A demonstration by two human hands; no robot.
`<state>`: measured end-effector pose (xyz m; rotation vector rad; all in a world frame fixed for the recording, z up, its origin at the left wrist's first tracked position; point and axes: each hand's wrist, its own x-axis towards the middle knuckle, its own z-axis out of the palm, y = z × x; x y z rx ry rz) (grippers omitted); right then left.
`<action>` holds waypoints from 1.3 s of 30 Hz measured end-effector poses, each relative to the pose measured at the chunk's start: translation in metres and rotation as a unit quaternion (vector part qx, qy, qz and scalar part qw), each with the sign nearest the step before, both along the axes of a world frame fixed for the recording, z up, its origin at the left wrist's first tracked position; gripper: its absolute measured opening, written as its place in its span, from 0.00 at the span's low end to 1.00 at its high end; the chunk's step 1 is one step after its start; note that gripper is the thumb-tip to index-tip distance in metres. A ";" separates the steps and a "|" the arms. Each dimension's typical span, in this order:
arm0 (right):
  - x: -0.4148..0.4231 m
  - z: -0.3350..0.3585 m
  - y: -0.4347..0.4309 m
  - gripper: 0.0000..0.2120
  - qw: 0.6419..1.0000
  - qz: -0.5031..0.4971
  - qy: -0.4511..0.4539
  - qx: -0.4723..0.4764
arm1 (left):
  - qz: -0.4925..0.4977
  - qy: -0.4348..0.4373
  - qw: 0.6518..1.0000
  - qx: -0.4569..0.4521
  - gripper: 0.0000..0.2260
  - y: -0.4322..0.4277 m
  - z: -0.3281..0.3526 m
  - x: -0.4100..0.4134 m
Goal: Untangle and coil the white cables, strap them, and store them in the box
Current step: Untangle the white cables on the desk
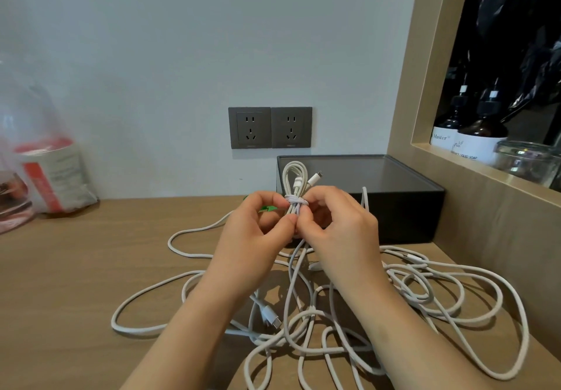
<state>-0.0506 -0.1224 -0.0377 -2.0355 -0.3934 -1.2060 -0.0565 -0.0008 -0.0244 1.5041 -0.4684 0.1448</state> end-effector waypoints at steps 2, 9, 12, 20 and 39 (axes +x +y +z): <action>0.001 0.000 -0.001 0.02 1.000 0.003 0.019 -0.024 | 0.007 -0.003 1.000 0.013 0.04 0.001 -0.001 0.001; -0.005 0.010 -0.009 0.07 0.975 0.148 0.142 0.079 | -0.002 0.031 0.999 -0.017 0.04 0.005 -0.002 0.003; -0.005 0.009 -0.003 0.04 0.953 0.145 0.205 0.171 | 0.068 0.005 0.998 -0.016 0.07 0.004 -0.005 0.007; -0.002 0.007 -0.008 0.04 0.963 0.103 0.232 0.091 | 0.088 -0.012 0.991 0.104 0.11 0.002 -0.005 0.006; 0.003 -0.003 -0.004 0.08 0.987 0.023 0.161 -0.005 | 0.107 0.123 0.983 -0.087 0.08 0.013 -0.006 0.012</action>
